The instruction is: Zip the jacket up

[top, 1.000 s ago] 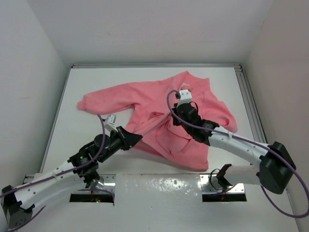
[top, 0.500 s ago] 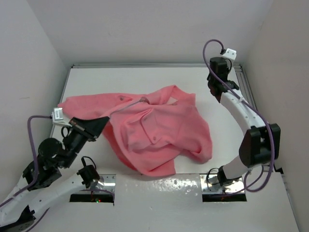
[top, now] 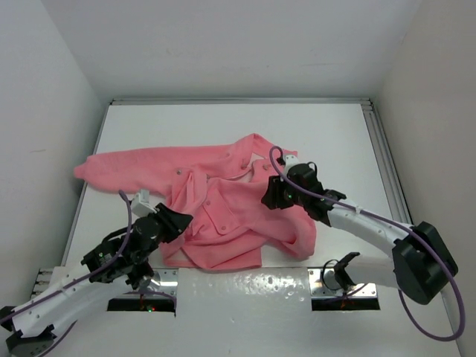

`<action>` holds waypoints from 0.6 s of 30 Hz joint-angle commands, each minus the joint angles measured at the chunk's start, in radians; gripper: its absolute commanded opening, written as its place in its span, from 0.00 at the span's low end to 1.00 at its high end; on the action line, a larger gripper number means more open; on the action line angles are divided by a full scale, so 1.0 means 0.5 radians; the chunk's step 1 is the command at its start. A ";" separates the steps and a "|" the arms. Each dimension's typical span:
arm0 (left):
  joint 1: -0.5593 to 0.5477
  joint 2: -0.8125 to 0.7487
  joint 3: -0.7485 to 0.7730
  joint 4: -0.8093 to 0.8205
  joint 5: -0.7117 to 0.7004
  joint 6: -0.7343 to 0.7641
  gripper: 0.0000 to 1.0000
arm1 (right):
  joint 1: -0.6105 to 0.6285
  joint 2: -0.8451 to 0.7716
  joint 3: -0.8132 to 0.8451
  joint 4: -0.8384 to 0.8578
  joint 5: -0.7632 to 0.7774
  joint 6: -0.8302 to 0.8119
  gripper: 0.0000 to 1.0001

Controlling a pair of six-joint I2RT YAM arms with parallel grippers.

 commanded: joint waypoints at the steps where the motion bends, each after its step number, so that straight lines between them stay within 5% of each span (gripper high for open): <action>1: -0.007 0.085 0.143 -0.023 -0.032 0.004 0.35 | -0.009 -0.001 -0.043 0.212 -0.113 0.069 0.59; 7: -0.007 0.251 0.569 -0.101 -0.388 0.225 0.36 | 0.004 0.140 -0.178 0.212 -0.043 0.127 0.64; 10: -0.007 0.398 0.692 0.040 -0.507 0.442 0.40 | 0.004 0.051 -0.337 0.108 0.244 0.228 0.39; 11: -0.007 0.472 0.732 0.062 -0.514 0.480 0.40 | 0.004 0.008 -0.365 0.083 0.313 0.256 0.15; 12: -0.007 0.649 0.772 0.074 -0.517 0.513 0.41 | 0.004 -0.074 -0.390 0.056 0.362 0.271 0.04; 13: -0.007 0.738 0.803 0.111 -0.493 0.562 0.45 | 0.004 -0.114 -0.411 0.028 0.426 0.281 0.00; 16: -0.010 1.177 0.950 0.206 -0.355 0.753 0.51 | 0.004 -0.286 -0.448 -0.073 0.433 0.250 0.03; 18: -0.010 1.462 0.990 0.255 -0.327 0.854 0.53 | 0.004 -0.354 -0.460 -0.076 0.384 0.229 0.25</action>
